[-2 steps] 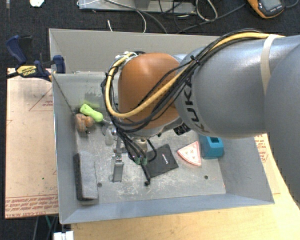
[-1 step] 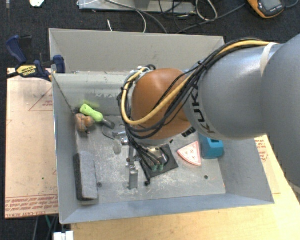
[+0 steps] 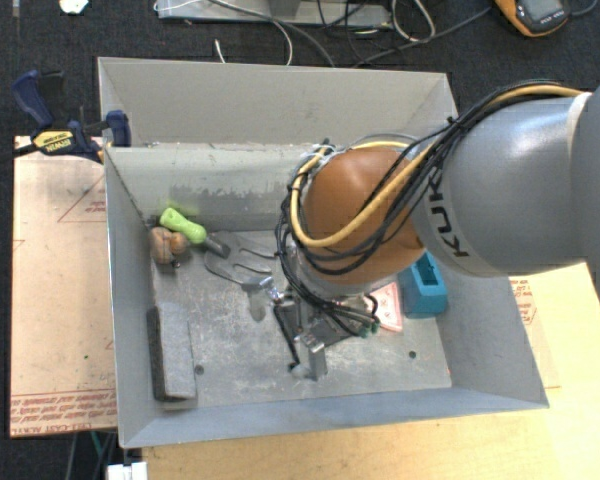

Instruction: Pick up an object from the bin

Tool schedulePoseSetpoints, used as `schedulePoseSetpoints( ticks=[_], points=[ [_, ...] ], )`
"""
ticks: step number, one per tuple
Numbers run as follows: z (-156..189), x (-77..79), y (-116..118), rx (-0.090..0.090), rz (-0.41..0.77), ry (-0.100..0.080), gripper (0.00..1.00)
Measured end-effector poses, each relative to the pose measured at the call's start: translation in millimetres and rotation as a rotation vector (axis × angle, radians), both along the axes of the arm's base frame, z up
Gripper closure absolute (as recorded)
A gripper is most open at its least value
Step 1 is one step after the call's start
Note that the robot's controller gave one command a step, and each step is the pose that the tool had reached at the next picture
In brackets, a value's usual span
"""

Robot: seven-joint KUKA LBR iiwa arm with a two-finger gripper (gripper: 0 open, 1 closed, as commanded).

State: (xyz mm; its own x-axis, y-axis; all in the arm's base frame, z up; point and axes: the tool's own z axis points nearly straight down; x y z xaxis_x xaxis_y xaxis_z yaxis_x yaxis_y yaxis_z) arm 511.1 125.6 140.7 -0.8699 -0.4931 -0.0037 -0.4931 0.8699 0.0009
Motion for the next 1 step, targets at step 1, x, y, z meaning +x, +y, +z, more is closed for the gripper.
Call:
schedulePoseSetpoints(
  ticks=[1],
  points=[
    [7.4,57.9,-54.2,0.0,0.146,0.002,0.0]
  ],
)
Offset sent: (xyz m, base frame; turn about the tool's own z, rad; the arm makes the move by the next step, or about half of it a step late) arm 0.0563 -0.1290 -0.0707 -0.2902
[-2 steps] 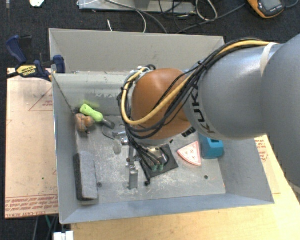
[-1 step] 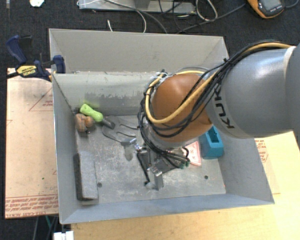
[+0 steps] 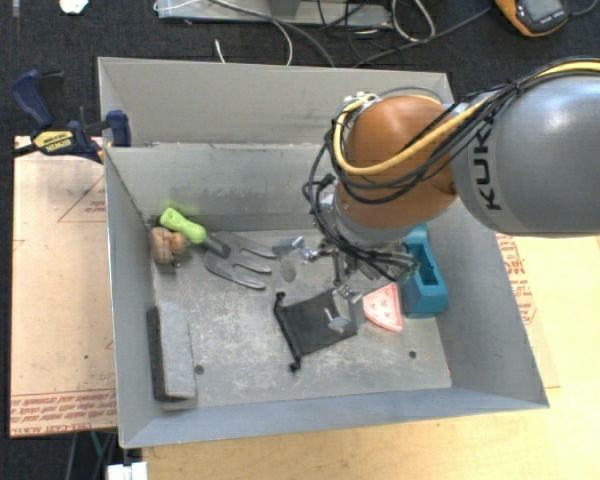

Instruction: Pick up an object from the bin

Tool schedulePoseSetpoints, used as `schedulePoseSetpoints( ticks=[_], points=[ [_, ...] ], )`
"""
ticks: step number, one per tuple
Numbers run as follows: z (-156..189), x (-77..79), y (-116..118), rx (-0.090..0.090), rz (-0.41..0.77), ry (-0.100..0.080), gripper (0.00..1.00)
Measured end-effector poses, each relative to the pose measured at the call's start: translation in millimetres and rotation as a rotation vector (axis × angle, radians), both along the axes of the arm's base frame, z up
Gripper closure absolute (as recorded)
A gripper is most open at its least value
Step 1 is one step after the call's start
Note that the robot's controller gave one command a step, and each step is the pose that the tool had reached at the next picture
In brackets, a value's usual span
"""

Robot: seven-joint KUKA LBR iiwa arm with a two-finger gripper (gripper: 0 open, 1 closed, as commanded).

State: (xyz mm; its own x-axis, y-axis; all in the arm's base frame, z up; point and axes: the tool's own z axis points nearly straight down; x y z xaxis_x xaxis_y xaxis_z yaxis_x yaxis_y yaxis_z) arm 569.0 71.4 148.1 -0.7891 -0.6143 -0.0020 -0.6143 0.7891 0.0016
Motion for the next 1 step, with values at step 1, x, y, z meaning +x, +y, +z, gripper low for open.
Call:
schedulePoseSetpoints(
  ticks=[1],
  points=[
    [-76.8,-0.2,-72.7,0.001,0.141,0.002,0.0]
  ],
)
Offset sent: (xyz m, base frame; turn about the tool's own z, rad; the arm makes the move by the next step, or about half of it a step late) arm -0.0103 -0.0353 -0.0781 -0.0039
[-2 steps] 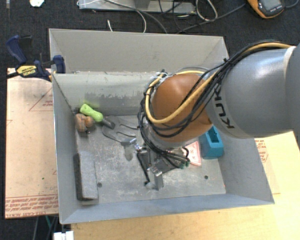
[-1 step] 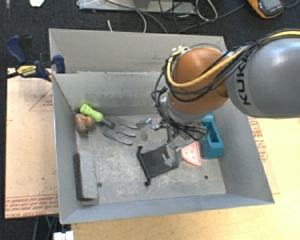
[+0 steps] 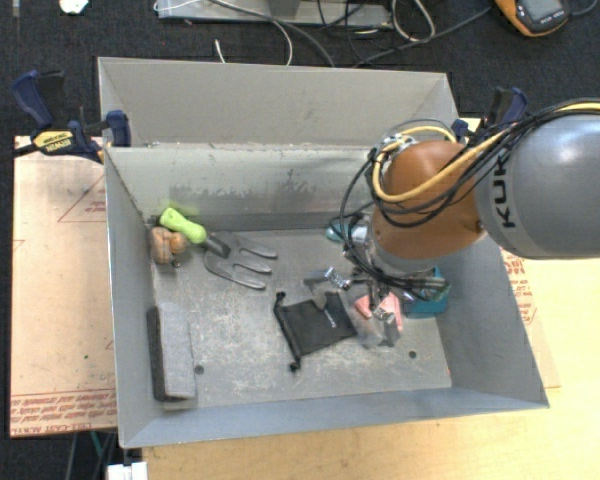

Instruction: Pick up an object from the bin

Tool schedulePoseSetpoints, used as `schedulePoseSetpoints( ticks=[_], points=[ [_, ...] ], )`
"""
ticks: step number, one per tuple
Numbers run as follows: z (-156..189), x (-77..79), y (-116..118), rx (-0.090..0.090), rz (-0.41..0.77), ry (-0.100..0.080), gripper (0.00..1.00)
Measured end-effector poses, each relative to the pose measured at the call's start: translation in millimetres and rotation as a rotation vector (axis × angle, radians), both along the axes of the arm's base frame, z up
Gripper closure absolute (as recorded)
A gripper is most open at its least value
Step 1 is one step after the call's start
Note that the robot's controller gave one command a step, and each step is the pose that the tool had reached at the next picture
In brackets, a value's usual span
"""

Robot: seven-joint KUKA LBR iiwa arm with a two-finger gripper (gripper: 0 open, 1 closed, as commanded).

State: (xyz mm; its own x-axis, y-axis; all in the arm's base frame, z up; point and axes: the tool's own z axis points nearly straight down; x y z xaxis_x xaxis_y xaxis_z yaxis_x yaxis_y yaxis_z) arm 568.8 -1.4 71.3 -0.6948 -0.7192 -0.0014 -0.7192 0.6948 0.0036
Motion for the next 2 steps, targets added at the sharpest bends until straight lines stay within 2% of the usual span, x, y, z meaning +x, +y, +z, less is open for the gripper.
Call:
schedulePoseSetpoints(
  ticks=[1,2],
  points=[
    [-0.4,-9.3,39.5,0.004,-0.139,-0.016,1.0],
    [-0.1,-9.3,39.5,0.005,-0.14,-0.016,1.0]
  ],
)
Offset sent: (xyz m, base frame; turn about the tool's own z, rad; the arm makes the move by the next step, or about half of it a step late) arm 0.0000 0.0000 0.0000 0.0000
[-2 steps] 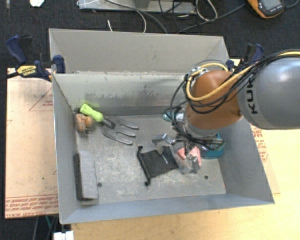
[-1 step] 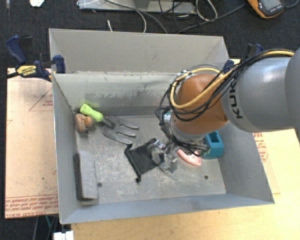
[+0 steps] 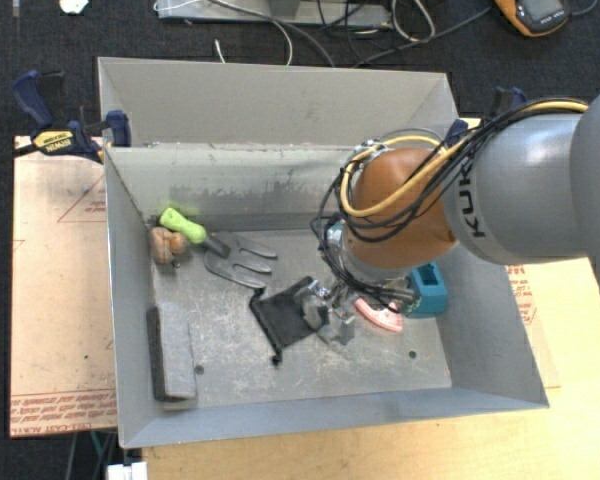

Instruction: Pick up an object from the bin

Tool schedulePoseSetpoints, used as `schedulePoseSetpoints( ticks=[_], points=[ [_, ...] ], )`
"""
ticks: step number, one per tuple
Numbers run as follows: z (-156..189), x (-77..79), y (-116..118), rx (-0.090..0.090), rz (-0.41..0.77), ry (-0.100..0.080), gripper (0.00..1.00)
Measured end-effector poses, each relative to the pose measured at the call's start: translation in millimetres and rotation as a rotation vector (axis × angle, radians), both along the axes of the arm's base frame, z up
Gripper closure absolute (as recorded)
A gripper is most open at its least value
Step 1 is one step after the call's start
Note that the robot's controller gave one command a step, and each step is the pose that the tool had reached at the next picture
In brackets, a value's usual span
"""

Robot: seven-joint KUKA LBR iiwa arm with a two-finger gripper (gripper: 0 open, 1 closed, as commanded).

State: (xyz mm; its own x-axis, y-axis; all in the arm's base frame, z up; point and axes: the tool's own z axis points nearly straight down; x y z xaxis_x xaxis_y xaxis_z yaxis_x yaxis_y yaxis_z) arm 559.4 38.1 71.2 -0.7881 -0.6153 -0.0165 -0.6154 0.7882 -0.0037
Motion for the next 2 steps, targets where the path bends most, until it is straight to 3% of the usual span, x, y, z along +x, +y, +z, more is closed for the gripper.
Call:
schedulePoseSetpoints(
  ticks=[2],
  points=[
    [32.1,-0.2,0.9,0.002,-0.003,-0.001,1.0]
  ],
)
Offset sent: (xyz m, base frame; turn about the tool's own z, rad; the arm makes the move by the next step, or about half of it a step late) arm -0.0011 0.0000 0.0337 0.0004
